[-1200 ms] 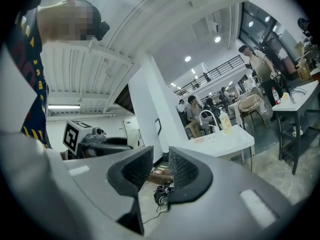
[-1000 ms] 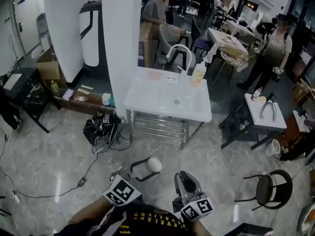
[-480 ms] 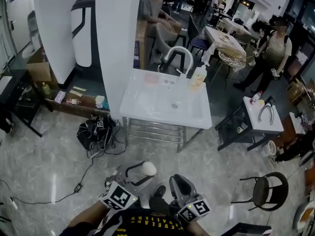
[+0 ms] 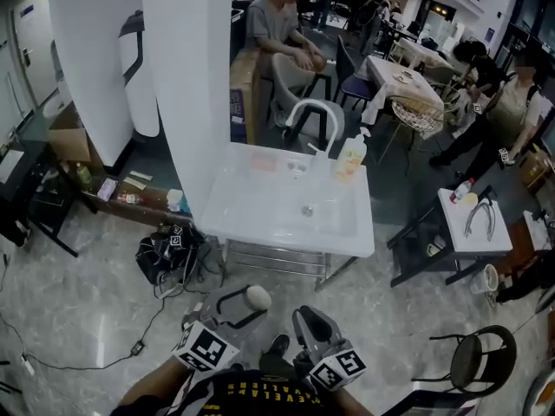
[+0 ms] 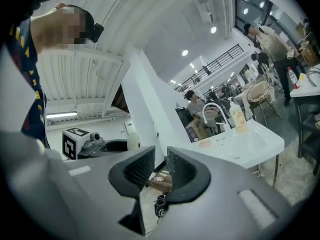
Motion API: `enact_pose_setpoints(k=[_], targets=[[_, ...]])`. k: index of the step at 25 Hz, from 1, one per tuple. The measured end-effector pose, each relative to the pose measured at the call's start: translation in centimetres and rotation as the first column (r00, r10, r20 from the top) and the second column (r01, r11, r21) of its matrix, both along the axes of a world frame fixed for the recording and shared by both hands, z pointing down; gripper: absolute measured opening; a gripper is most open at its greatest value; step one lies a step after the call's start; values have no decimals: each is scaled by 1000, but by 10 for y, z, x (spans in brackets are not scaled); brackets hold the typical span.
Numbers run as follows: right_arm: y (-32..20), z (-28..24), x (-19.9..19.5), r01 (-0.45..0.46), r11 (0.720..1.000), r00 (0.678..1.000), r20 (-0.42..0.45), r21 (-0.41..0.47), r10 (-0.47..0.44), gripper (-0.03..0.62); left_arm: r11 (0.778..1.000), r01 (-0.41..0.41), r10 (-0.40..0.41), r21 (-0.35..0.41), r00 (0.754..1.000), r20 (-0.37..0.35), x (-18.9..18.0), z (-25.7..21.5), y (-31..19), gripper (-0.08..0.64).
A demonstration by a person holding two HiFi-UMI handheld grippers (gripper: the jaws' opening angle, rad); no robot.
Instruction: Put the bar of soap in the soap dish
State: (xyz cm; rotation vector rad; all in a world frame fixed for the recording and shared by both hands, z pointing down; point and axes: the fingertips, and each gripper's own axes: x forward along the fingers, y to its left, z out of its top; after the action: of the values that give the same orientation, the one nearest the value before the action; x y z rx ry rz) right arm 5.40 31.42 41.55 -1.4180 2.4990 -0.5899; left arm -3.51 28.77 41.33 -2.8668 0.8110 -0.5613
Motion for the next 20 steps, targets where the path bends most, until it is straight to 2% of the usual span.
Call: enact_pose_setpoints(k=[11, 15, 20], targets=[[-88, -11, 76, 46, 998, 999, 20, 32, -46, 69, 999, 25, -26, 30, 1000, 17, 84, -14, -79, 256], [-106, -5, 90, 56, 998, 998, 30, 16, -57, 67, 999, 35, -36, 22, 999, 28, 98, -10, -96, 258], [-128, 2, 92, 70, 998, 996, 49, -4, -70, 64, 999, 51, -52, 7, 998, 46, 99, -4, -116, 258]])
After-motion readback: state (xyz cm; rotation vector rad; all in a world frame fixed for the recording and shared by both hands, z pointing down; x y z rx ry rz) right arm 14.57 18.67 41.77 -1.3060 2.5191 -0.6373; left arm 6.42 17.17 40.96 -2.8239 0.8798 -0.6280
